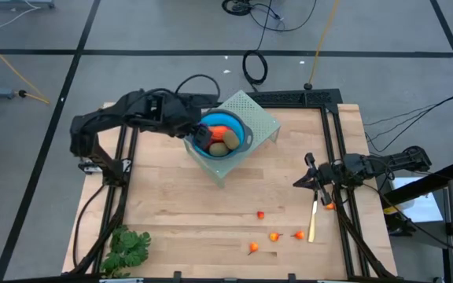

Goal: Pick & Place Fruit
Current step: Put the peach into the collapsible colander on the shelf

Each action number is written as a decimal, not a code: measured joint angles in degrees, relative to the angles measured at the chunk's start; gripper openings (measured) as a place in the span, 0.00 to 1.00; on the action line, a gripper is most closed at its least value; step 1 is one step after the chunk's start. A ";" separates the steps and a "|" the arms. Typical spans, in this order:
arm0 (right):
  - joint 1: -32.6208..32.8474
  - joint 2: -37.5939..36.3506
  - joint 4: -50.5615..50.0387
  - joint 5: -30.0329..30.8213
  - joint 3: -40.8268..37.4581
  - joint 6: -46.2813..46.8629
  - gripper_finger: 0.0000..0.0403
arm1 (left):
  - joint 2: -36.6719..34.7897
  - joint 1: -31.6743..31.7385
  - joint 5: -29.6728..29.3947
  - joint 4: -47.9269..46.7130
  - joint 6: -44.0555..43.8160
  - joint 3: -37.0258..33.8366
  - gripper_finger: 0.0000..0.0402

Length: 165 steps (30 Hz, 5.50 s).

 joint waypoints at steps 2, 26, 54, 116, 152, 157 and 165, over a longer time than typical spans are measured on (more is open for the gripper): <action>0.01 0.00 0.06 0.00 0.00 2.52 0.00 | -0.14 -1.01 -0.32 0.03 -0.28 0.00 0.66; -0.01 0.00 0.04 -0.01 0.00 4.87 0.00 | -0.08 -10.20 -6.47 0.32 -0.54 -0.02 0.05; 0.01 0.00 0.02 -0.13 0.00 13.25 0.00 | -0.08 -15.87 -13.23 6.83 8.63 -0.02 0.01; 18.79 48.95 -68.01 -9.11 30.93 28.53 0.00 | -13.35 -22.43 -15.76 55.01 11.53 -46.69 0.01; 18.76 48.89 -66.59 -9.18 30.82 34.91 0.51 | -16.50 -24.76 -10.71 58.03 21.44 -48.69 0.01; 18.76 48.89 -66.56 -9.18 30.82 34.92 0.51 | -23.48 -25.16 -7.05 69.07 22.73 -58.51 0.00; 18.76 48.89 -66.45 -9.18 30.82 36.78 0.50 | -35.33 -25.14 -2.29 77.78 24.40 -73.25 0.01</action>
